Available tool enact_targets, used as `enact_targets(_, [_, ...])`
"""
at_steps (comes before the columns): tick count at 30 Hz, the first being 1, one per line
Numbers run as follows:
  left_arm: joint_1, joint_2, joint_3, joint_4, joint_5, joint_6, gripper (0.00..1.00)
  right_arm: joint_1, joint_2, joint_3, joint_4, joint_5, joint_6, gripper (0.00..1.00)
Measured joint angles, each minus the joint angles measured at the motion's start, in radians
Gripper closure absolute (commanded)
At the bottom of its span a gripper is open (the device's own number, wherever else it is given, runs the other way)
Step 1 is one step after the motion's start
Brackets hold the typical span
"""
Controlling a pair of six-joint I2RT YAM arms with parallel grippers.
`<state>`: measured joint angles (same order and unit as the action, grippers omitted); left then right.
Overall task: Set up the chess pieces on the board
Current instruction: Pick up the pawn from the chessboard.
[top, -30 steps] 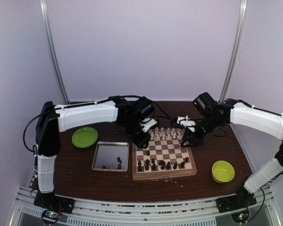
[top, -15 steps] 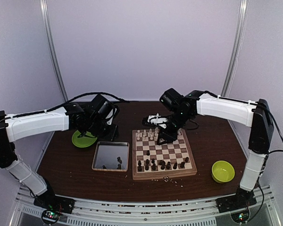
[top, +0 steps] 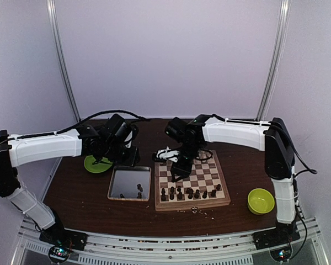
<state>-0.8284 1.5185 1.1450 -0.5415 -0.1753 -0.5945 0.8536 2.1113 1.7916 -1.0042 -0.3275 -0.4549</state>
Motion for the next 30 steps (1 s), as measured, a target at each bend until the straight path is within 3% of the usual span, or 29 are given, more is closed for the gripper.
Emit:
enact_targets(6, [0.0, 0.0, -0.006, 0.003, 0.0, -0.007, 0.66, 0.0, 0.04, 0.047, -0.014, 0.006, 0.015, 0.63])
enact_targets(21, [0.0, 0.001, -0.02, 0.023, 0.015, -0.02, 0.66, 0.0, 0.101, 0.089, -0.033, 0.006, 0.018, 0.94])
enact_targets(30, [0.0, 0.02, -0.019, 0.026, 0.028, -0.019, 0.66, -0.02, 0.049, 0.027, -0.021, 0.013, 0.016, 0.96])
